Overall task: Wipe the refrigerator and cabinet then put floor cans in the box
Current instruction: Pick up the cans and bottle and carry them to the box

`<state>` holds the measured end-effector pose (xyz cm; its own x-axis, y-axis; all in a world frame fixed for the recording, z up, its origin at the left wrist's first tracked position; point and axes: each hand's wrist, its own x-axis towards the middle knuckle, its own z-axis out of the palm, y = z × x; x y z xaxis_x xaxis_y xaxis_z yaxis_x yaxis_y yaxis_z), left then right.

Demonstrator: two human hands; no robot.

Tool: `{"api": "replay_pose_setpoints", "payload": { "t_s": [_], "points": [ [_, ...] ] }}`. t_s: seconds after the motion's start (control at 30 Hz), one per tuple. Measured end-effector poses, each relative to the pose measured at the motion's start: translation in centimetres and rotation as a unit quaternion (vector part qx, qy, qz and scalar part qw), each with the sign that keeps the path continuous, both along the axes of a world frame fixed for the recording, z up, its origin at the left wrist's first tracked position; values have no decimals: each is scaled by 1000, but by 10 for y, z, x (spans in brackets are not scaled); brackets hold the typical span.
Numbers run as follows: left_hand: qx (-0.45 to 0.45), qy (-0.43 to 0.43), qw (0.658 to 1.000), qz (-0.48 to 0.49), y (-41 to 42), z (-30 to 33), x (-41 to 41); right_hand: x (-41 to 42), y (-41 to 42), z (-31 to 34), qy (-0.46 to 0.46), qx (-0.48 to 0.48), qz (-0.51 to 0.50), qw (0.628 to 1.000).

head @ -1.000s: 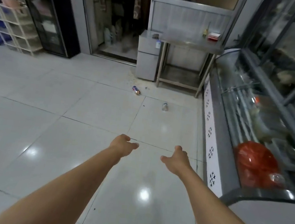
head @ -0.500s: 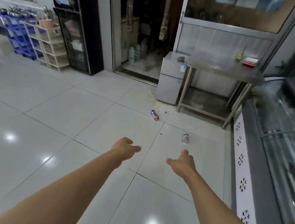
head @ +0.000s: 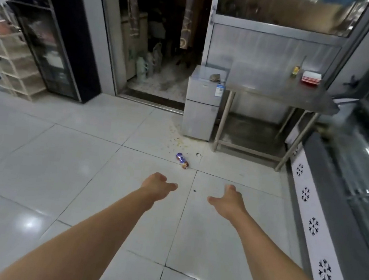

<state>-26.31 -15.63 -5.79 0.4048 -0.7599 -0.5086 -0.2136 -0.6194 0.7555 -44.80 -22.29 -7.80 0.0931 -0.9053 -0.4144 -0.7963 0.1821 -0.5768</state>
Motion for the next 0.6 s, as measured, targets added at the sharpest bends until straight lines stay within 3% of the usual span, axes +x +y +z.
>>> {"api": "replay_pose_setpoints", "payload": {
  "t_s": [0.6],
  "points": [
    [73,-13,990,-123,-395,-50,49,54,-352,-67,5,59,-106,993]
  ]
}}
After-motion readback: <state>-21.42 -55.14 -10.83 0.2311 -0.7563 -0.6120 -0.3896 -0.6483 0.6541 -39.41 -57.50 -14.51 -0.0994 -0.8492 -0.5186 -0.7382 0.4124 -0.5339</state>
